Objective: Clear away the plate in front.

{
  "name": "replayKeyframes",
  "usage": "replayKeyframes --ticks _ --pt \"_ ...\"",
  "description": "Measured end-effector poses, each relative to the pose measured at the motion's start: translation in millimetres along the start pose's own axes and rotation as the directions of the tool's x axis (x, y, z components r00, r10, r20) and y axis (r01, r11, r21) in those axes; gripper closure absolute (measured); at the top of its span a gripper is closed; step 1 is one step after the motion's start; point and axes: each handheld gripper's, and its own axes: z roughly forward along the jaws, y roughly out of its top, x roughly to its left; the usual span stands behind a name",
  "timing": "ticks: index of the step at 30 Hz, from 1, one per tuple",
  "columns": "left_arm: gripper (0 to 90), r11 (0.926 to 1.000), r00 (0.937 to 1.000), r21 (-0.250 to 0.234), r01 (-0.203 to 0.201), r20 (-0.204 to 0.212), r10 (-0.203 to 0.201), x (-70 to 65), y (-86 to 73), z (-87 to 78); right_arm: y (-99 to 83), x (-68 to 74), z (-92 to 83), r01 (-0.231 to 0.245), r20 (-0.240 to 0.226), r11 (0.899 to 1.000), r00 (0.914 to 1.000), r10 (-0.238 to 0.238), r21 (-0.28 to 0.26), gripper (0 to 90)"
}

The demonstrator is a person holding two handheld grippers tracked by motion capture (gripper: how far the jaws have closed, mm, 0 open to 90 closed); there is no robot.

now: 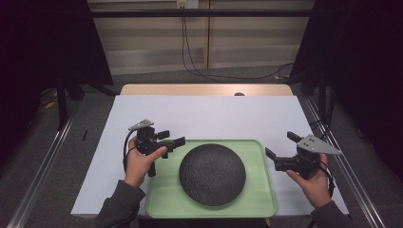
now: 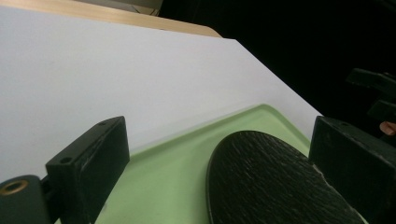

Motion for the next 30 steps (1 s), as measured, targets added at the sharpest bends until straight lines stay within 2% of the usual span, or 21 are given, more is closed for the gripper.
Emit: replayKeyframes --ticks 2,4,5,6,11,15,30 --pt "4.4 0.9998 0.9999 -0.009 -0.015 0.006 0.015 1.4 -0.1 -2.8 0.0 -0.1 0.4 -0.003 -0.005 1.0 1.0 0.003 -0.001 2.1" --pt "4.2 0.9998 0.9999 -0.016 -0.011 0.007 0.011 3.1 0.1 -5.3 -0.1 0.1 0.7 -0.002 -0.005 1.0 1.0 0.002 0.0 2.1" --pt "4.3 0.9997 0.9999 -0.025 0.003 0.014 -0.003 3.2 -0.2 -6.4 -0.1 0.3 0.8 -0.004 -0.006 1.0 1.0 0.004 0.001 2.2" --pt "4.2 0.9997 0.9998 -0.022 -0.011 0.017 0.011 4.9 -0.1 -8.4 0.0 0.3 0.7 -0.003 -0.006 1.0 1.0 0.003 0.001 2.1" --pt "4.2 0.9992 0.9999 -0.037 -0.014 -0.001 0.014 8.3 0.5 -15.7 -0.1 0.4 1.4 -0.003 -0.004 1.0 1.0 0.003 0.004 2.1" --pt "4.1 0.9986 0.9992 -0.037 -0.037 -0.016 0.036 11.2 0.8 -21.9 0.1 0.7 1.6 -0.002 -0.002 1.0 1.0 0.002 0.003 2.0" --pt "3.4 0.9941 0.9959 -0.064 -0.088 -0.028 0.086 18.8 2.2 -37.2 -0.1 0.6 2.1 -0.004 -0.014 1.0 0.9999 0.004 0.006 0.8"
